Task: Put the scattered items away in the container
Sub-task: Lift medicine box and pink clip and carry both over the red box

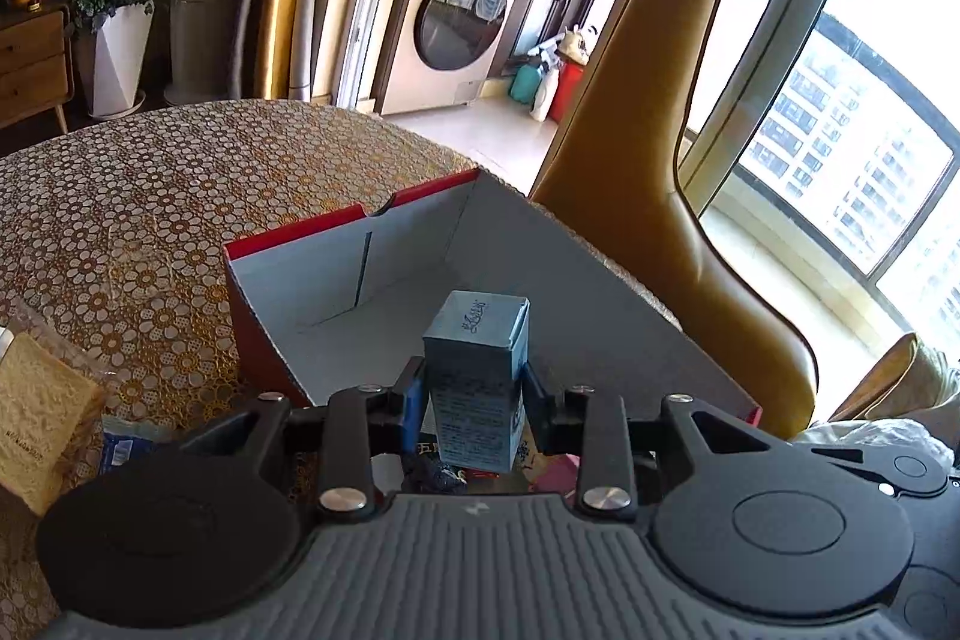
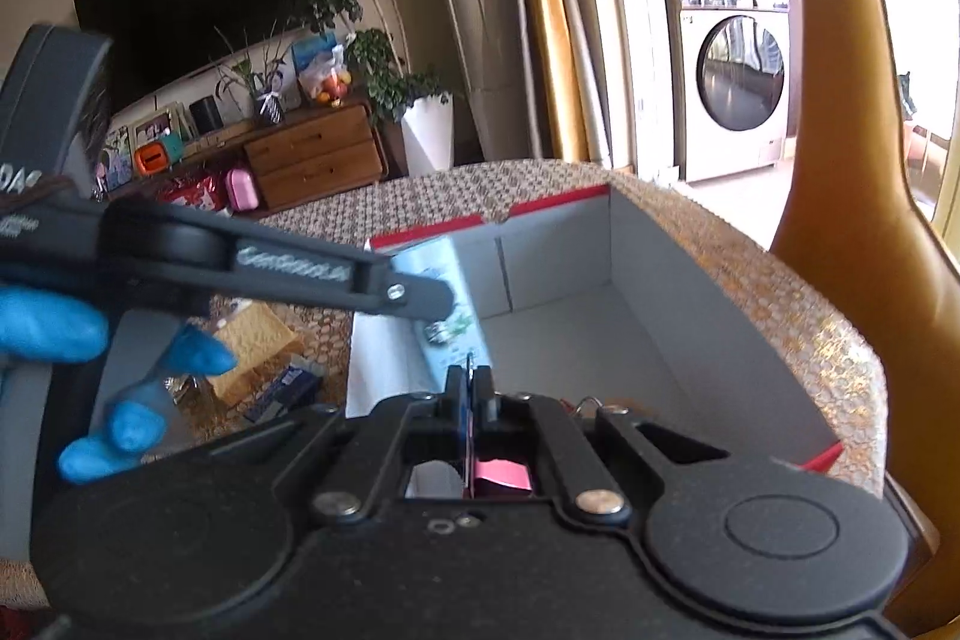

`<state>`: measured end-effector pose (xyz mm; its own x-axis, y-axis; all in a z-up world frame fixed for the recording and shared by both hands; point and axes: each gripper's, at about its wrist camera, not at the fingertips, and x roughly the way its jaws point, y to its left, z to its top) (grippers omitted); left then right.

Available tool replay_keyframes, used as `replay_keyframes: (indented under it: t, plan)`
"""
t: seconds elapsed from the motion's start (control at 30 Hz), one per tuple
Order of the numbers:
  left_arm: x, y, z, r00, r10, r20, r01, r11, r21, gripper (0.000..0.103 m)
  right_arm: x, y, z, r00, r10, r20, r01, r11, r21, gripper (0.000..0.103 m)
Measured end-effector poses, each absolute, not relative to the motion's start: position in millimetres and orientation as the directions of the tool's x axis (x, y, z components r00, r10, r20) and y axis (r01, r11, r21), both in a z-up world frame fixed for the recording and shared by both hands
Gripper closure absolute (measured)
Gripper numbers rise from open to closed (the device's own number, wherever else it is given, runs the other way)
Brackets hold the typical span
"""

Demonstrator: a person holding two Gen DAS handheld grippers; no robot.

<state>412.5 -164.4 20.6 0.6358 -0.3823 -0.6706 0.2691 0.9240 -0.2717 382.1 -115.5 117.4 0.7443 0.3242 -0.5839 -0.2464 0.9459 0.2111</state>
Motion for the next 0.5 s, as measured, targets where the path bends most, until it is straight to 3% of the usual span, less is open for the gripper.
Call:
replay_keyframes:
  t: [0.23, 0.5]
  plan:
    - [429.7, -173.3, 8.8, 0.626, -0.346, -0.699, 0.269, 0.937, -0.222, 0.071, 391.0, -105.0, 102.0, 0.700, 0.329, -0.634, -0.247, 0.944, 0.218, 0.078]
    - [447.5, -183.0, -1.1, 0.610, -0.307, -0.730, 0.258, 0.949, -0.183, 0.071, 396.4, -99.2, 88.5, 0.648, 0.330, -0.687, -0.245, 0.944, 0.222, 0.069]
